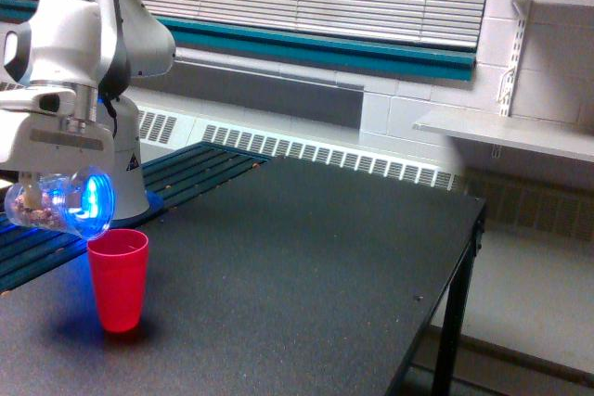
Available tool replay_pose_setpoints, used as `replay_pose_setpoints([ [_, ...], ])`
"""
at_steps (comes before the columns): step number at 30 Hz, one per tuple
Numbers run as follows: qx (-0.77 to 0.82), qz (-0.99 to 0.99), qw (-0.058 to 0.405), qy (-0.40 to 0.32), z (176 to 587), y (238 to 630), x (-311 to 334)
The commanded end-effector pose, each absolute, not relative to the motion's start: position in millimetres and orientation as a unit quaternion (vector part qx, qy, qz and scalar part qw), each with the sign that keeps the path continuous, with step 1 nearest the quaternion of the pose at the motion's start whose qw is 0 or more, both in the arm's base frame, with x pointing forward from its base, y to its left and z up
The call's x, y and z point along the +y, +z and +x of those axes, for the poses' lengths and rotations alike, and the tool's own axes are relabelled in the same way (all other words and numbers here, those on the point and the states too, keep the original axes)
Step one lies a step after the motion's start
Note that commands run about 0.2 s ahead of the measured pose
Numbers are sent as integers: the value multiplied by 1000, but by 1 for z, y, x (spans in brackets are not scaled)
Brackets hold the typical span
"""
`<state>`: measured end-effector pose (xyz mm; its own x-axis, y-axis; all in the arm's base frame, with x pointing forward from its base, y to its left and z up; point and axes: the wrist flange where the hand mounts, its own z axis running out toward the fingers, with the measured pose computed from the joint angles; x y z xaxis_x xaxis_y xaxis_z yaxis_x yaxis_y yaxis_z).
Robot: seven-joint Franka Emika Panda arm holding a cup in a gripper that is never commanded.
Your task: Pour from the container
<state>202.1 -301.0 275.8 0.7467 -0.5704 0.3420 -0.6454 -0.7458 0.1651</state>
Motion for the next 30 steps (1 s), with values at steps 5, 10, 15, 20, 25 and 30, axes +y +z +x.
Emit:
replay_pose_setpoints([
  [5,-364,910,148,133,201,273,-294],
  [10,-335,920,161,125,203,271,-289],
  [15,-301,929,175,126,212,275,-286],
  [20,-294,929,182,128,222,282,-287],
  [25,-288,930,189,128,230,287,-286],
  [30,-279,932,196,125,234,288,-284],
])
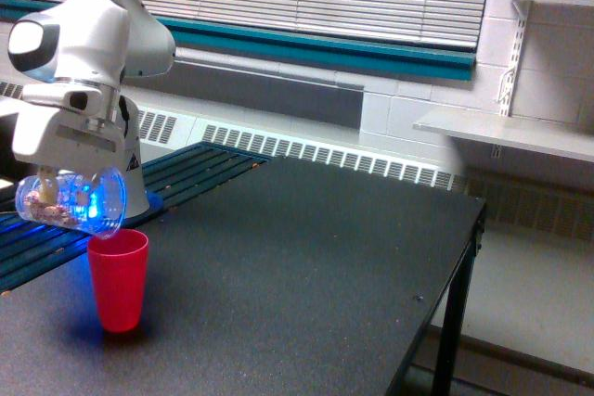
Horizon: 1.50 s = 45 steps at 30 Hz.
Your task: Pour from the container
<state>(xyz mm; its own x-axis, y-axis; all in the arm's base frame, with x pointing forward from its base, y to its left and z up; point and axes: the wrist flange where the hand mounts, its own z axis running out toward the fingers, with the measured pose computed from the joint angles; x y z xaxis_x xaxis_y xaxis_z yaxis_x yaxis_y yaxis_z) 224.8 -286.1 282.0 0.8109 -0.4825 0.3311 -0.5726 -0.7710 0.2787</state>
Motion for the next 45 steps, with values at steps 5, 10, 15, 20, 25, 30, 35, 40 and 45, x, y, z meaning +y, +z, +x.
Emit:
replay_pose_setpoints([
  [5,-269,934,202,117,232,285,-280],
  [10,-261,936,208,112,230,285,-280],
  [15,-258,936,215,108,226,286,-284],
  [20,-255,935,224,104,223,288,-289],
  [25,-250,935,232,99,220,287,-293],
  [30,-244,935,239,92,217,285,-294],
  [35,-237,936,245,87,218,280,-293],
  [40,-231,936,252,82,219,277,-292],
  [45,-226,936,257,78,220,272,-290],
])
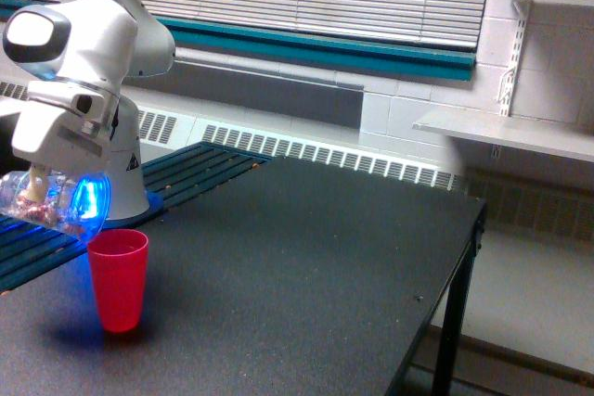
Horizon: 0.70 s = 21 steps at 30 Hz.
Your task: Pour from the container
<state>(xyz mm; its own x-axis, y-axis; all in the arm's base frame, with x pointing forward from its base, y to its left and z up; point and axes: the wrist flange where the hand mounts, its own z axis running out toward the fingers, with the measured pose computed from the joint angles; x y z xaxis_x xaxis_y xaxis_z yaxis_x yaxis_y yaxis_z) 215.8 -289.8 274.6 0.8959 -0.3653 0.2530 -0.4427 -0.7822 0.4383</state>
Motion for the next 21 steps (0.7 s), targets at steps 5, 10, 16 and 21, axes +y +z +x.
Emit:
replay_pose_setpoints([
  [5,-223,936,260,80,228,273,-289],
  [10,-218,936,264,83,235,275,-288],
  [16,-213,936,267,85,241,277,-284],
  [21,-205,938,268,83,243,275,-278],
])
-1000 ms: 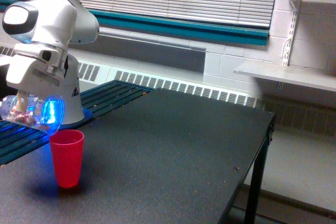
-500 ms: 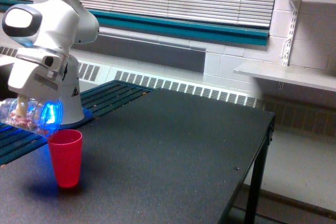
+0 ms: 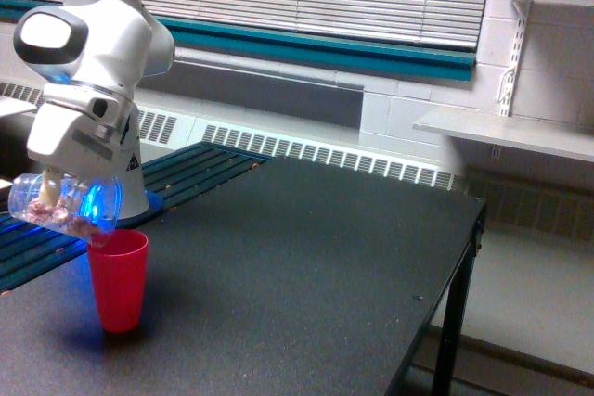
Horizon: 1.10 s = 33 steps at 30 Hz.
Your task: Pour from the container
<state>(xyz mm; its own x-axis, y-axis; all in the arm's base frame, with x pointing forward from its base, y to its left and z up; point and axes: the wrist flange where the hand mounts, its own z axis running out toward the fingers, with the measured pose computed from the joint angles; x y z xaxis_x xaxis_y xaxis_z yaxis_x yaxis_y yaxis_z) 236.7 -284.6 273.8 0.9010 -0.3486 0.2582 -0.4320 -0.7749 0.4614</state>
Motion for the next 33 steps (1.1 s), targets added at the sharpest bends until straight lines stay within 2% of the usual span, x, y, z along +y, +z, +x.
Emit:
replay_pose_setpoints([
  [1,-204,938,269,83,243,275,-277],
  [33,-204,937,271,79,231,280,-281],
])
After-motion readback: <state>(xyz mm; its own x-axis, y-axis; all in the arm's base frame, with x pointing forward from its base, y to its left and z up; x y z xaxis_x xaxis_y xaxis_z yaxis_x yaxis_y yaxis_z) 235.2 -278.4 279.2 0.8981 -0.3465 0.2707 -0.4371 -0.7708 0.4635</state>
